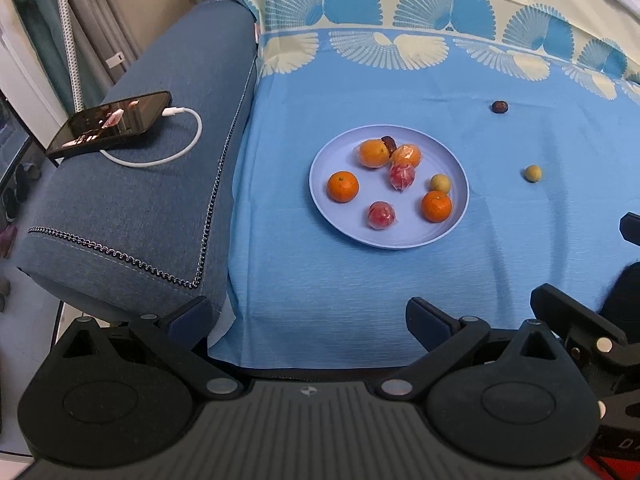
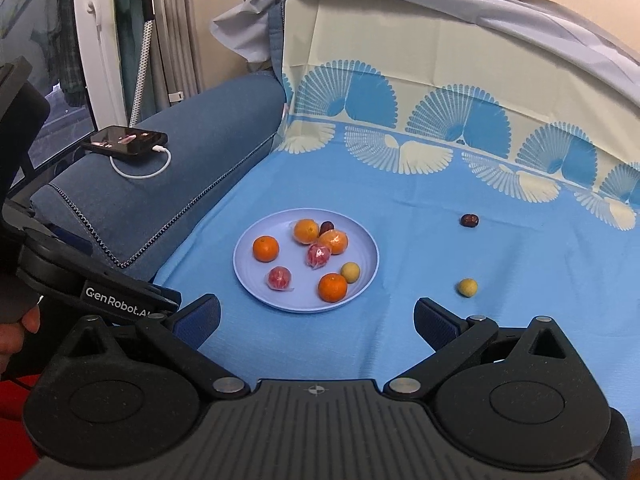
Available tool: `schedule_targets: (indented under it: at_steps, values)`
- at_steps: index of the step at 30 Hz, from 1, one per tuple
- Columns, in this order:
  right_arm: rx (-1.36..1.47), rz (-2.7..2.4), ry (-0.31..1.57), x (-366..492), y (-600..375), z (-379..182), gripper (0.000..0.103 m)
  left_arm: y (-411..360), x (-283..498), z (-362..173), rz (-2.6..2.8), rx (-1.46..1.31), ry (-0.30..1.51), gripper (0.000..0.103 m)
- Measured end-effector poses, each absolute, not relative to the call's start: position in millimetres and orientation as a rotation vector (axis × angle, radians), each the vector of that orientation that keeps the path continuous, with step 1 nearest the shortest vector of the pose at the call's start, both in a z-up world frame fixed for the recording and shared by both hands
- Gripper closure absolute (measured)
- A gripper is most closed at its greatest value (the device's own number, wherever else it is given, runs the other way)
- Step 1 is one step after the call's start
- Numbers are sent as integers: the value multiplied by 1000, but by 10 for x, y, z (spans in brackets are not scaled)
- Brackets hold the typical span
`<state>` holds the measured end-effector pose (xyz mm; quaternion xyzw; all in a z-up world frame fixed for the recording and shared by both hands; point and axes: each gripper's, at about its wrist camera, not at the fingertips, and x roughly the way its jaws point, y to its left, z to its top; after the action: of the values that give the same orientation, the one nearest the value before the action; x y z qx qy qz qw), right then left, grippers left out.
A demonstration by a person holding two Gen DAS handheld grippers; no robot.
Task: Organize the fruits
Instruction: 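Lift both open tools off the plate toward the last date and yellow fruit, then grasp the yellow fruit with the right gripper while the left grasps the red date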
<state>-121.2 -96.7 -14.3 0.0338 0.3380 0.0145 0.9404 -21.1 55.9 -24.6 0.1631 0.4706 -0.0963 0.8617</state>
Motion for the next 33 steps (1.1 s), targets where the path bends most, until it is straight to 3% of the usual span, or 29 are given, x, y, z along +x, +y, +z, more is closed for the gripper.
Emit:
schedule_targets:
  at_steps: [18,33]
  values:
    - [48,-54,670,-1045,-1166,-314,1,506,-104,-330,-203,366,1012,0]
    - [41,-309,686,-339,-2286,-1305,1,-4,329,-479,-227,428,1092,0]
